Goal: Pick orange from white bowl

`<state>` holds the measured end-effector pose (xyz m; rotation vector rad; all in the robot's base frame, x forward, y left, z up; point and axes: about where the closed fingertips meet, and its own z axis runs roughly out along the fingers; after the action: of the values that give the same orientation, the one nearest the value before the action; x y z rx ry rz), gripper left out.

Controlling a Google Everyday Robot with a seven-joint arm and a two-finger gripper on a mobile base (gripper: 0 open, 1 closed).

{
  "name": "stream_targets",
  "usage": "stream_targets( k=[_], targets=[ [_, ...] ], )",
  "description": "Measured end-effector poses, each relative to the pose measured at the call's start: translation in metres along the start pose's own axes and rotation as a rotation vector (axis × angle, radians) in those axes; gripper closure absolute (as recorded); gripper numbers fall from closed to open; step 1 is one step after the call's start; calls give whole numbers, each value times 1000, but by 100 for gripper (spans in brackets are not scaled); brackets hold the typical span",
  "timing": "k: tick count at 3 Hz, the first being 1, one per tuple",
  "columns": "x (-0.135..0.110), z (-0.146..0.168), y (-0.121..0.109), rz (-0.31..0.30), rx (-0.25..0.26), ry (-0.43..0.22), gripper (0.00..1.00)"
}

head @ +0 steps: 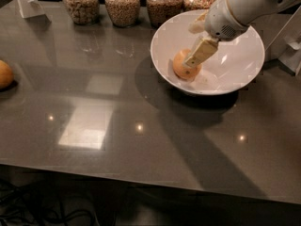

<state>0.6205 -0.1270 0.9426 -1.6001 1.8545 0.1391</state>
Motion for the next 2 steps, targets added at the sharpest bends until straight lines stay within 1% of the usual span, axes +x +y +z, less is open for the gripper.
stream_targets(
  k=[1,2],
  targets=[
    [0,31,0,-10,-30,15,29],
    [8,57,4,-8,-67,44,27]
  ],
)
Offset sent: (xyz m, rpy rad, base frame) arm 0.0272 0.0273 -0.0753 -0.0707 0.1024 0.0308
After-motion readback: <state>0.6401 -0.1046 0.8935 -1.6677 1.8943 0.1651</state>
